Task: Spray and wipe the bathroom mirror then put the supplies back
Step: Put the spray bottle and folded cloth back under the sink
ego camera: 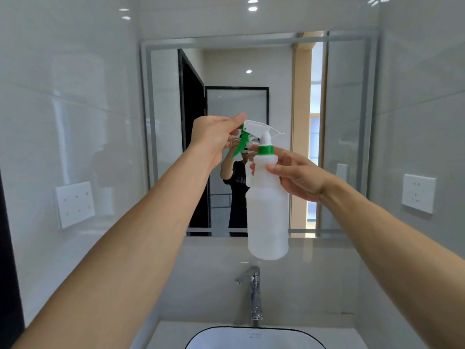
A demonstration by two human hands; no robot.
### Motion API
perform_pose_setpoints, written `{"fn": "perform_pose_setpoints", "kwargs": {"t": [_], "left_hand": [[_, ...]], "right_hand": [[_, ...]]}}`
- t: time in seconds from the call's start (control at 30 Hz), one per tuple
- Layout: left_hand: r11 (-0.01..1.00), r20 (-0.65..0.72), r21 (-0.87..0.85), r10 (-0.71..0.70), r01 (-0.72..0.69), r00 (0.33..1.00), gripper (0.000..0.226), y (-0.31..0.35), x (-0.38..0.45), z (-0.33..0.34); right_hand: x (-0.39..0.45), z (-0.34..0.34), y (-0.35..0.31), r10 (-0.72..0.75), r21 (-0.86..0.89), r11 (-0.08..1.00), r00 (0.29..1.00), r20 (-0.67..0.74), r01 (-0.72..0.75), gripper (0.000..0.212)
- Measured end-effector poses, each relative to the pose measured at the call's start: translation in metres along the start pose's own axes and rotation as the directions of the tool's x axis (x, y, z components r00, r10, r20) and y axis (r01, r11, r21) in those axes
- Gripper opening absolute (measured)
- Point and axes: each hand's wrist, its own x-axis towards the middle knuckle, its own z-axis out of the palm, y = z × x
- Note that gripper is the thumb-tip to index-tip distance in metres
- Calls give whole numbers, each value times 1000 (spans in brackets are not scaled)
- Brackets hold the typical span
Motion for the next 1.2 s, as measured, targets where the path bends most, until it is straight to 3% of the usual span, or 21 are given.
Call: {"fn": "perform_pose_setpoints", "kwargs": {"t": [0.3,0.6,0.73,0.97,1.2], "left_hand": [[981,184,-93,186,-171,965,9,-7,5,-2],[963,129,-21,270,-270,954,8,-14,-3,1],[984,107,6,174,-176,979,29,-20,-7,-6],[986,197,145,57,-87,979,31,-42,-15,-23],[924,312,370,-27,-96,950,29,-48,-31,-29]], "right_hand": [[-6,-3,-3,-4,-6,1000,1000,6,4,48],[-8,-1,4,-13,38,999,1000,-27,14,45],[-4,0,-1,-28,50,998,996,-86,32,41],[17,-2,-9,-61,5,998,971,-230,64,40],[46,8,-12,-92,-59,995,944,-318,77,45]]}}
